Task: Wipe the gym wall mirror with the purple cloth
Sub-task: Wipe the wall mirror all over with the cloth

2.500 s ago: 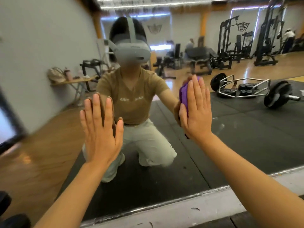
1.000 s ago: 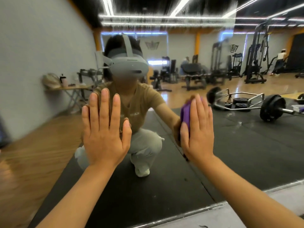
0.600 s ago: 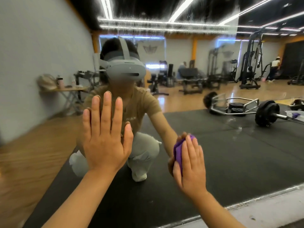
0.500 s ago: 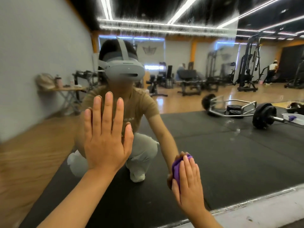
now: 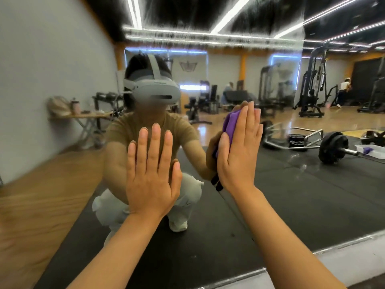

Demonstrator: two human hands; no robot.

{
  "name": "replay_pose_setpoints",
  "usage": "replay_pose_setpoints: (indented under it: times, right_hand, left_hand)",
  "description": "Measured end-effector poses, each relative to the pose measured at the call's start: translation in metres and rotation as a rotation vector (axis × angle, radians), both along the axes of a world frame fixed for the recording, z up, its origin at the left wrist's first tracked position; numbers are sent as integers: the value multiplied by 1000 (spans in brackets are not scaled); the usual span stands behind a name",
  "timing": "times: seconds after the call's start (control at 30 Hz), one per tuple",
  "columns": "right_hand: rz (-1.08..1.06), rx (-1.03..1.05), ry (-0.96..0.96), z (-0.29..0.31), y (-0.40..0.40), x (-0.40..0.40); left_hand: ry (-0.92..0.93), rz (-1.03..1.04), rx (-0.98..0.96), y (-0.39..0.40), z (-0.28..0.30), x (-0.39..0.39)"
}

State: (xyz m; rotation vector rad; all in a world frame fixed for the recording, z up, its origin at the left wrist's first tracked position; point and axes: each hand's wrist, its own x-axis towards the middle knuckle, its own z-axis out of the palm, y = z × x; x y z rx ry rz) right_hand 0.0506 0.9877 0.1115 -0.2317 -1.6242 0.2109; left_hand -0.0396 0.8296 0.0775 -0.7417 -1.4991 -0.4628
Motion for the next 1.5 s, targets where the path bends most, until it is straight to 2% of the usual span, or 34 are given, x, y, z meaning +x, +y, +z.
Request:
replay_pose_setpoints:
  times: [0.1, 0.27, 0.37, 0.5, 0.63, 0.73, 0.8, 0.9, 1.07, 1.17, 1.33, 1.5]
  right_hand:
    - [-47, 78, -22, -37, -1, -2]
    - [-49, 228, -235, -133, -3, 14]
    - [-66, 247, -305, -153, -1, 20]
    - [-56, 280, -328, -131, -2, 20]
    - [-64, 327, -237, -49, -11, 7]
    - [-45, 237, -123, 10, -25, -7]
    - [-29, 185, -48, 17, -31, -14]
    - [-23, 217, -59, -26, -33, -16]
    - [-66, 381, -279, -157, -30, -1]
    - [-93, 371, -319, -181, -30, 3]
    - [-41, 400, -305, -147, -31, 3]
    - [-13, 280, -172, -28, -47, -16]
  left_hand:
    - [-13, -11, -9, -2, 0, 1]
    - [-50, -56, -17, -4, 1, 4]
    - [-78, -85, -38, -7, 2, 8]
    - [-121, -115, -87, -16, 6, 12]
    - [-121, -113, -144, -30, 6, 10]
    - [-135, -74, -134, -40, 0, 5]
    - [-141, -63, -138, -46, -4, 1]
    - [-124, -66, -148, -51, -9, -5]
    - [-86, -65, -134, -47, -13, -10]
    - [-80, -61, -141, -46, -13, -12]
    - [-95, -84, -177, -50, -13, -10]
    - [-138, -117, -235, -58, -11, -9]
